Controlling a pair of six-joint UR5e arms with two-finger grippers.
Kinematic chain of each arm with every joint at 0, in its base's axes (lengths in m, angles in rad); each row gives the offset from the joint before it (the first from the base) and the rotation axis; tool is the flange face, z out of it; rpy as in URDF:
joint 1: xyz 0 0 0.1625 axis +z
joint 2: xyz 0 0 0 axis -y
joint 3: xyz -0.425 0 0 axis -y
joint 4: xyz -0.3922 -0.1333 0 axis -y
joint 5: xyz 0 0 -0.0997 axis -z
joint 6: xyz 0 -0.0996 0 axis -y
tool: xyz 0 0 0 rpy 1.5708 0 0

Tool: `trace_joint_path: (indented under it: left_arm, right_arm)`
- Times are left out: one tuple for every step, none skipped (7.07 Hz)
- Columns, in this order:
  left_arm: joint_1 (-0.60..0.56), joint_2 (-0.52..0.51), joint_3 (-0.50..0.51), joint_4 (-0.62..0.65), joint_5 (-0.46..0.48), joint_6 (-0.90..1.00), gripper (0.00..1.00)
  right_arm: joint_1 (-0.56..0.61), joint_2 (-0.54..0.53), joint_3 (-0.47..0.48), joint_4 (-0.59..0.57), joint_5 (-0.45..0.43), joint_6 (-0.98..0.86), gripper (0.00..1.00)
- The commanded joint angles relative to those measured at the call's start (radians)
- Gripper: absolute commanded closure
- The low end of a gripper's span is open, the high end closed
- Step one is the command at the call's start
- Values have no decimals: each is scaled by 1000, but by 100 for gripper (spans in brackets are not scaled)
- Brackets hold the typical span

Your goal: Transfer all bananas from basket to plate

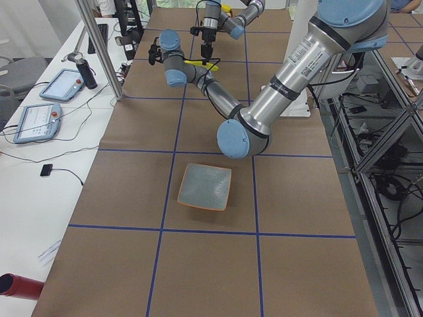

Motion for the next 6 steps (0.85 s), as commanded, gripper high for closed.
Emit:
trace_joint_path:
  left_arm:
    - [30,-7,26,-119,23,-128,1]
    - [33,-7,31,-155,21,-185,1]
    - [44,-7,31,-190,23,-241,1]
    - [66,-7,31,-207,36,-265,1]
    - [93,-8,31,-213,68,-272,1]
    - [122,-8,31,-232,96,-298,1]
  right_arm:
    - [-4,10,-60,175,-5,131,100]
    - [-5,10,-91,240,-8,151,100]
    - [-7,10,-93,257,-8,151,100]
    - [-11,17,-92,262,-8,154,100]
    - [-14,22,-92,301,-10,188,100]
    - [-16,21,-92,334,-20,214,100]
